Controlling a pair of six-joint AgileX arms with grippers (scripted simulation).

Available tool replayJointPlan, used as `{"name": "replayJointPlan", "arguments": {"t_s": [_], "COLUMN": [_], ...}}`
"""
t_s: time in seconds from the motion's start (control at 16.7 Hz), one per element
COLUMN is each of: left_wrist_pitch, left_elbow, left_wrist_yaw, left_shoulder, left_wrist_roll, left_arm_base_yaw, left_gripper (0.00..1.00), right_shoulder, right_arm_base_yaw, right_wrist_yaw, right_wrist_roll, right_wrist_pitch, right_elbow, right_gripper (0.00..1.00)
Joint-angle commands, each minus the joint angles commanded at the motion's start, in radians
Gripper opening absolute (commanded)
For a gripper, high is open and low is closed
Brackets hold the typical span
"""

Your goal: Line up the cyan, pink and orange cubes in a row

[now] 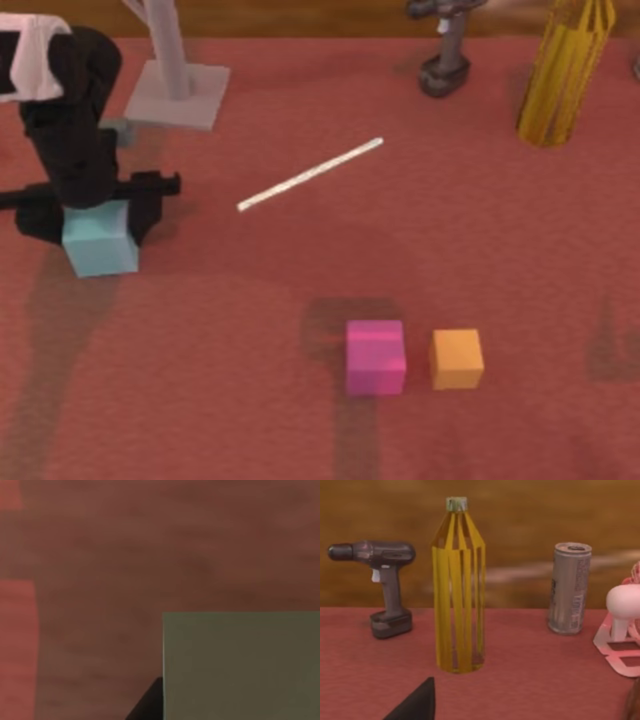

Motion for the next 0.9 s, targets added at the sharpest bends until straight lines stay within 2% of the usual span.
{"name": "replayJointPlan", "arguments": {"t_s": [0.3,0.9], "left_wrist_pitch": [0.0,-0.008], "left_elbow": [0.0,0.006], "left_wrist_yaw": [0.0,-0.002], "left_shoulder": [0.0,-0.013], "left_wrist_roll": [0.0,0.003], "left_arm_base_yaw": [0.0,0.001], "left_gripper": [0.02,0.0], "right_shoulder": [0.0,0.0], "right_arm_base_yaw": [0.0,0.0], "right_wrist_yaw": [0.0,0.0], "right_wrist_roll": [0.0,0.0], "right_wrist_pitch": [0.0,0.0], "right_elbow": [0.0,0.0], "right_gripper": [1.0,1.0]}}
